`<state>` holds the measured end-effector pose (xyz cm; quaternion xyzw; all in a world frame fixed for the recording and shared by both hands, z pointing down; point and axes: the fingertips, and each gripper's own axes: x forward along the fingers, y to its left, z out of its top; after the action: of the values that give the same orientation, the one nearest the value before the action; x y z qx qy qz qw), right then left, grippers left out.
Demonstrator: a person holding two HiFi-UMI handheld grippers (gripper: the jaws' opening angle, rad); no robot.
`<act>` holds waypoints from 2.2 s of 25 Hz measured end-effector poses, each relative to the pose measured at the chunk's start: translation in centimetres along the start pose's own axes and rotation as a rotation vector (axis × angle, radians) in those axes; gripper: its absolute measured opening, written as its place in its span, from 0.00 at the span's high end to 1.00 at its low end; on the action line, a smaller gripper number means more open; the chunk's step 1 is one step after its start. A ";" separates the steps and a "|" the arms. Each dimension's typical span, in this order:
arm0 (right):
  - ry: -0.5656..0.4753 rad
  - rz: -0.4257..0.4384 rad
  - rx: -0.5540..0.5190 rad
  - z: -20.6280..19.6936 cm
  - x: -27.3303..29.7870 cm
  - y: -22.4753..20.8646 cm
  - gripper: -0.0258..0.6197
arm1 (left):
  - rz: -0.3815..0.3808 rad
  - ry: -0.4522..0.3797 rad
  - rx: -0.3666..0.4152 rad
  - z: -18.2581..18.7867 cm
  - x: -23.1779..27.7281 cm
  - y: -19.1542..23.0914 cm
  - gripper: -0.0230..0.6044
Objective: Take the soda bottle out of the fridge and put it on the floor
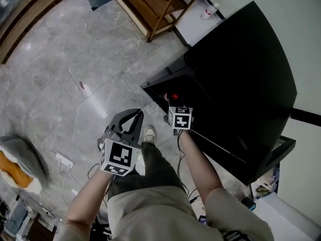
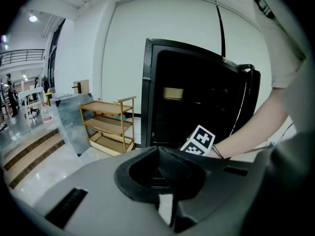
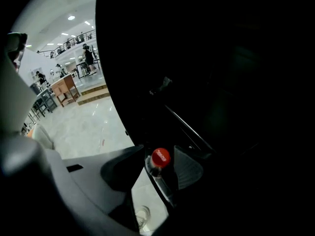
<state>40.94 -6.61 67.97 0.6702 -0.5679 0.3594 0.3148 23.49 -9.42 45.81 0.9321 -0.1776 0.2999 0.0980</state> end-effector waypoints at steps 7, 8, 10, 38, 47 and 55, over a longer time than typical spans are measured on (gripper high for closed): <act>0.057 0.020 -0.004 -1.6 2.6 -0.5 0.71 | 0.011 0.041 -0.023 -2.5 0.1 0.7 0.95; 0.063 0.026 -0.008 -1.7 2.7 -0.4 0.71 | 0.011 0.046 -0.026 -2.8 0.1 0.7 0.95; 0.068 0.035 -0.012 -1.9 2.8 -0.2 0.74 | 0.010 0.055 -0.032 -3.3 0.2 0.6 0.95; 0.071 0.193 -0.317 5.1 -4.7 11.5 0.79 | 0.170 0.106 -0.195 -7.9 -7.0 7.9 0.95; 0.077 0.287 -0.502 7.1 -4.0 19.0 0.79 | 0.272 0.130 -0.277 -12.0 -11.6 11.8 0.95; 0.079 0.375 -0.623 7.6 -3.1 26.4 0.79 | 0.350 0.145 -0.348 -15.9 -15.1 14.3 0.95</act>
<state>15.47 -15.36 61.62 0.4118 -0.7507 0.2462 0.4542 -1.83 -13.85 50.67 0.8324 -0.3775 0.3433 0.2161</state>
